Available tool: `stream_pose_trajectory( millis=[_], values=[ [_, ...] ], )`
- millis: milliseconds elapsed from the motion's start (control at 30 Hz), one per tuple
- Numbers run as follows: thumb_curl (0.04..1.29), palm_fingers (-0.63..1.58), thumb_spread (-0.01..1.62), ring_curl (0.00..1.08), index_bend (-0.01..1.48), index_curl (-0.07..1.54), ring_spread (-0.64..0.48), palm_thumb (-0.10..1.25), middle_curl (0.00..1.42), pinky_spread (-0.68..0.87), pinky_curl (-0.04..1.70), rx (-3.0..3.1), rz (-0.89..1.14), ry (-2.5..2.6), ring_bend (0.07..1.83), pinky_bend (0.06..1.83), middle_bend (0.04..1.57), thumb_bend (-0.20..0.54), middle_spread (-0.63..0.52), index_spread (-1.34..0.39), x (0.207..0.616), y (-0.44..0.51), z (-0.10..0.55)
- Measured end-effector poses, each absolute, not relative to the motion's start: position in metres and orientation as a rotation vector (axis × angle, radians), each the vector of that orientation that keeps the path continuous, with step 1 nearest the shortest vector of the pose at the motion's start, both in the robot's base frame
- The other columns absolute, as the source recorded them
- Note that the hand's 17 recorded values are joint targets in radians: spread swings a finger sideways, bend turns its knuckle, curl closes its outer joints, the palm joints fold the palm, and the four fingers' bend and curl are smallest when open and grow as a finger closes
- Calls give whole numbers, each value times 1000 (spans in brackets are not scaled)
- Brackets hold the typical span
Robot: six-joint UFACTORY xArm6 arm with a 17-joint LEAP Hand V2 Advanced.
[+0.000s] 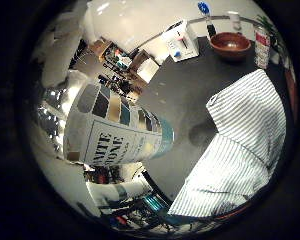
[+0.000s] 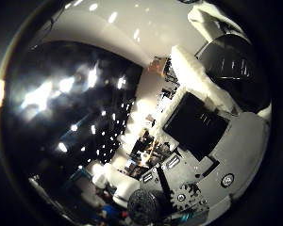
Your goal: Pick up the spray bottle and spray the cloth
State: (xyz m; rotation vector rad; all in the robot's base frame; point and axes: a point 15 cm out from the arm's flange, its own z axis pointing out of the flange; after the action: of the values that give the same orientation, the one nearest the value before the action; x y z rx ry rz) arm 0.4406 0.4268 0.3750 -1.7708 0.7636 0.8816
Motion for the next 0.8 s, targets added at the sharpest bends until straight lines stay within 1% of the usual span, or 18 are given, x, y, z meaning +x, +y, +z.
stream_pose_trajectory(
  millis=[167, 367, 800],
  values=[
    [835, 1180, 852, 567, 1016, 869, -170, 993, 677, -221, 1235, -1804, 957, 773, 1499, 1061, 1344, -16, -139, -277, 425, 460, 336],
    [838, 1180, 839, 566, 1018, 865, -170, 990, 677, -220, 1233, -1815, 921, 704, 1499, 1062, 1345, -17, -135, -276, 439, 492, 351],
    [849, 1178, 826, 566, 1025, 867, -170, 971, 675, -218, 1230, -1835, 955, 753, 1501, 1065, 1348, -21, -134, -277, 437, 514, 311]
  ],
)
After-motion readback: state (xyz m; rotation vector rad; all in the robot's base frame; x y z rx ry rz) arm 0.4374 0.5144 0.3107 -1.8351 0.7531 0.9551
